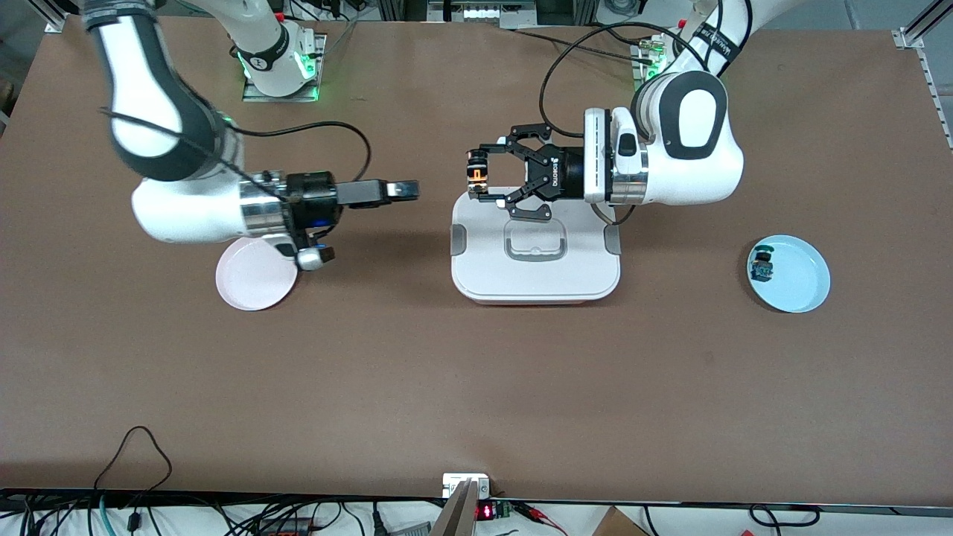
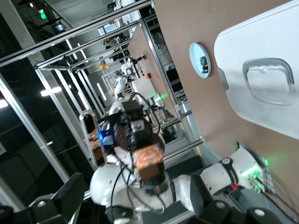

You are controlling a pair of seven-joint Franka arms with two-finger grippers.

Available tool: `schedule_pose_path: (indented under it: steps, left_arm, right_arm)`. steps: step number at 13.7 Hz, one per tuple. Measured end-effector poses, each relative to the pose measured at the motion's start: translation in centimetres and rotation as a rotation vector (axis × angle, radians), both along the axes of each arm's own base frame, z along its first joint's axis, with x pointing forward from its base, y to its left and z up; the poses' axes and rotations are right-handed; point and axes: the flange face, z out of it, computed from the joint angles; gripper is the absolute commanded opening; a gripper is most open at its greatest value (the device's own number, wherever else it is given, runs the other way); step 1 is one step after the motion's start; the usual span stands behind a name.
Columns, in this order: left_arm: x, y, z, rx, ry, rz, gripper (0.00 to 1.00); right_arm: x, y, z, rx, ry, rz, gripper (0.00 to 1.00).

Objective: Transfer orange switch to right arm and place
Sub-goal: 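Close the right gripper on the orange switch beside the left gripper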

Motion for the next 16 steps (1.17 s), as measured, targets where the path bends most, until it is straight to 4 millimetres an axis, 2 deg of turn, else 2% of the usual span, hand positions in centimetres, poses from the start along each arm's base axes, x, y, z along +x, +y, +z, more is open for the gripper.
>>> schedule_pose_path:
  steps: [2, 4, 8, 12, 16]
  left_arm:
    - [0.0, 0.0, 0.0, 0.000, 0.000, 0.000, 0.00]
    - [0.0, 0.0, 0.0, 0.000, 0.000, 0.000, 0.00]
    - [0.0, 0.0, 0.0, 0.000, 0.000, 0.000, 0.00]
    - [0.0, 0.0, 0.0, 0.000, 0.000, 0.000, 0.00]
    - [0.0, 0.0, 0.0, 0.000, 0.000, 0.000, 0.00]
  right_arm:
    - [-1.0, 2.9, -0.4, -0.039, -0.034, -0.018, 1.00]
    - [-1.4, 4.0, -0.5, -0.034, -0.042, -0.035, 1.00]
    - [-1.1, 4.7, -0.4, 0.078, -0.055, -0.091, 1.00]
    - [-1.1, 5.2, -1.9, 0.082, -0.115, -0.080, 1.00]
    - [-1.5, 5.9, -2.1, 0.086, -0.136, -0.067, 0.99]
